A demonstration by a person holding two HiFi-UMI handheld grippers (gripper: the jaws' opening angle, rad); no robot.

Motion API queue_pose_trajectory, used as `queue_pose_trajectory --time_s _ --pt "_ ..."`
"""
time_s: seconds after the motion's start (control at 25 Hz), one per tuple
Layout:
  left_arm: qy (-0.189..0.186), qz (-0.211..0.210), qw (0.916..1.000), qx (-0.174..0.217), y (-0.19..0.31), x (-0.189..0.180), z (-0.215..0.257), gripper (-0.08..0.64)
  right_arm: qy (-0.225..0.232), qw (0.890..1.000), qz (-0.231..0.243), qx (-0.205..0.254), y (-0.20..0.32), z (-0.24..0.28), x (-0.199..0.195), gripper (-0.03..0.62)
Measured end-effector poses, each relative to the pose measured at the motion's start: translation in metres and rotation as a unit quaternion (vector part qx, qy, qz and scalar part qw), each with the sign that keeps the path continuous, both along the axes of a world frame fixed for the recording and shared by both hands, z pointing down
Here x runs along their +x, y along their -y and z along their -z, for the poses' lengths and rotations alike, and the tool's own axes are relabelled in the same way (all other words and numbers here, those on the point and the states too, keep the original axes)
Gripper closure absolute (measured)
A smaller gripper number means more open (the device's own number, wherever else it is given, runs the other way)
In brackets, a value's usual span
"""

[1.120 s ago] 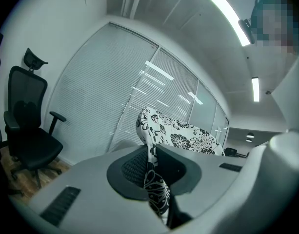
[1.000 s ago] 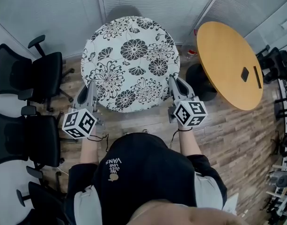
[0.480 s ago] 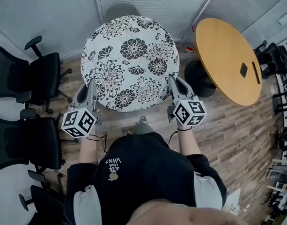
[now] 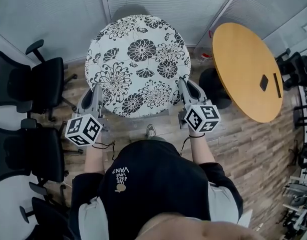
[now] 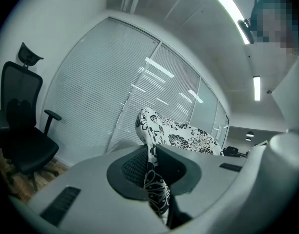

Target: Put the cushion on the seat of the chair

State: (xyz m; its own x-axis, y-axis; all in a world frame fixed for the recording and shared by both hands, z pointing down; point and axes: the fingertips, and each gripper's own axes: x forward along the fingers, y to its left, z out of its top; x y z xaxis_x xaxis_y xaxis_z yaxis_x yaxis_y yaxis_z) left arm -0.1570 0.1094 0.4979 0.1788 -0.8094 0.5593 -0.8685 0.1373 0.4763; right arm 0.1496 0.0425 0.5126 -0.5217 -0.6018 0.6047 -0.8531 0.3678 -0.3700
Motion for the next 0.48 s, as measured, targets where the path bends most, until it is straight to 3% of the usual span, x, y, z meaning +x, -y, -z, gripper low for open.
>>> queue_pose_trajectory --time_s 0.48 --pt "-0.005 -0.002 1.0000 0.006 -0.001 0.001 0.005 0.517 -0.005 1.000 -0.004 0.007 -0.004 0.010 0.003 0.557"
